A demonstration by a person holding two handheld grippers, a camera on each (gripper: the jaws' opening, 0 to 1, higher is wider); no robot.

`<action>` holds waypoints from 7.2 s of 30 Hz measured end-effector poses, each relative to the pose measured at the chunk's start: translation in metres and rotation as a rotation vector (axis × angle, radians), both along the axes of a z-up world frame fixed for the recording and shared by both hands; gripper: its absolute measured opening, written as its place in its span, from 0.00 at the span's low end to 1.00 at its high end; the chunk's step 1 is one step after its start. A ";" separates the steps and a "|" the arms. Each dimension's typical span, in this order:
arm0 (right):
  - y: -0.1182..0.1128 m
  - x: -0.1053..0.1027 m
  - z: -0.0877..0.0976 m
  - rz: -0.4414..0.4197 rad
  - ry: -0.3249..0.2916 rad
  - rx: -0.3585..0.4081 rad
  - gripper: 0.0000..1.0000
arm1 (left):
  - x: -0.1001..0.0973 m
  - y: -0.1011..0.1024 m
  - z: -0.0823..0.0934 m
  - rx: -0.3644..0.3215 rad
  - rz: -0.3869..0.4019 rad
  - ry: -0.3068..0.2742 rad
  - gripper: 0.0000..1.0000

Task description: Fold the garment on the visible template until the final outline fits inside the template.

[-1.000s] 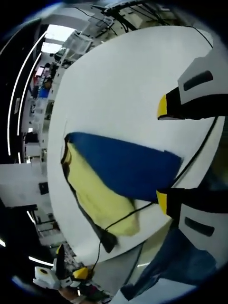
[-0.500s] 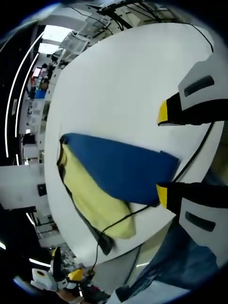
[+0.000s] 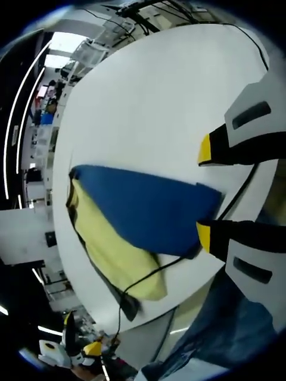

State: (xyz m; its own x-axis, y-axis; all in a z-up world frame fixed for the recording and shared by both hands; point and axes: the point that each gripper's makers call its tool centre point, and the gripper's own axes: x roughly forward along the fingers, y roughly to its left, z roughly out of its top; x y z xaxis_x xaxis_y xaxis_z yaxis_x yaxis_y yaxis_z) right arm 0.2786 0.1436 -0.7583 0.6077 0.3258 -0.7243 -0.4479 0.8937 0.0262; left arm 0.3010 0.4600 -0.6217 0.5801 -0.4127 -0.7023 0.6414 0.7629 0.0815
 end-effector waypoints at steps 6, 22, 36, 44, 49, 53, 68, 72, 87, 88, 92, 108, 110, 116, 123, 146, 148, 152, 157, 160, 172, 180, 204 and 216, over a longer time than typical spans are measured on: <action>-0.001 -0.001 -0.004 -0.009 0.010 0.002 0.32 | 0.001 0.002 -0.001 0.004 -0.005 0.006 0.99; -0.004 0.004 -0.008 -0.029 0.022 -0.008 0.23 | 0.013 0.003 -0.004 -0.001 -0.028 0.013 0.99; 0.001 0.001 -0.008 -0.038 0.021 -0.002 0.15 | 0.019 0.003 -0.001 -0.014 -0.070 0.006 0.99; -0.001 0.001 -0.009 -0.101 0.027 0.007 0.15 | 0.019 0.011 -0.001 -0.020 -0.110 0.003 0.99; -0.001 0.000 -0.009 -0.132 0.016 0.015 0.15 | 0.022 0.013 -0.002 -0.024 -0.124 -0.009 0.99; -0.001 -0.002 -0.009 -0.154 0.008 0.027 0.13 | 0.021 0.012 0.000 -0.025 -0.150 -0.017 0.99; 0.002 0.001 -0.007 -0.107 0.032 -0.021 0.05 | 0.021 0.015 0.004 -0.016 -0.123 -0.014 0.99; -0.002 0.006 -0.004 -0.105 0.026 -0.011 0.03 | 0.026 0.015 0.005 -0.018 -0.092 -0.022 0.99; -0.030 0.029 0.018 -0.092 -0.009 -0.022 0.03 | 0.038 0.010 0.008 -0.012 -0.037 -0.029 0.99; -0.033 0.030 0.020 -0.091 -0.012 -0.022 0.03 | 0.038 0.009 0.008 -0.013 -0.034 -0.029 0.99; -0.039 0.034 0.029 -0.087 -0.029 -0.024 0.03 | 0.040 0.006 0.008 -0.016 -0.028 -0.032 0.99; -0.073 0.049 0.037 -0.085 -0.043 -0.061 0.03 | 0.044 0.014 0.012 0.000 0.034 -0.047 0.99; -0.077 0.050 0.037 -0.090 -0.044 -0.064 0.03 | 0.043 0.015 0.012 0.002 0.042 -0.046 0.99; -0.089 0.053 0.037 -0.098 -0.044 -0.069 0.03 | 0.042 0.021 0.014 0.007 0.073 -0.065 0.99; -0.104 0.055 0.037 -0.104 -0.041 -0.088 0.03 | 0.036 0.024 0.013 0.009 0.093 -0.056 0.99; -0.149 0.082 0.038 -0.128 -0.054 -0.115 0.03 | 0.039 0.023 0.018 0.025 0.136 -0.063 0.99; -0.152 0.084 0.038 -0.130 -0.055 -0.118 0.03 | 0.040 0.024 0.018 0.028 0.143 -0.065 0.99; -0.159 0.091 0.038 -0.132 -0.059 -0.128 0.03 | 0.041 0.023 0.017 0.023 0.152 -0.065 0.99; -0.169 0.100 0.040 -0.134 -0.060 -0.137 0.03 | 0.042 0.023 0.017 0.018 0.162 -0.066 0.99; -0.177 0.107 0.039 -0.140 -0.058 -0.140 0.03 | 0.043 0.023 0.017 0.018 0.166 -0.069 0.99; -0.194 0.121 0.037 -0.166 -0.056 -0.139 0.03 | 0.040 0.027 0.016 0.027 0.212 -0.069 0.99; -0.205 0.136 0.029 -0.165 -0.046 -0.146 0.03 | 0.038 0.029 0.017 0.034 0.241 -0.069 0.99; -0.245 0.183 0.009 -0.169 -0.014 -0.177 0.03 | 0.029 0.035 0.022 0.046 0.307 -0.067 0.99; -0.253 0.193 0.007 -0.178 -0.008 -0.179 0.03 | 0.017 0.042 0.023 0.054 0.354 -0.065 0.99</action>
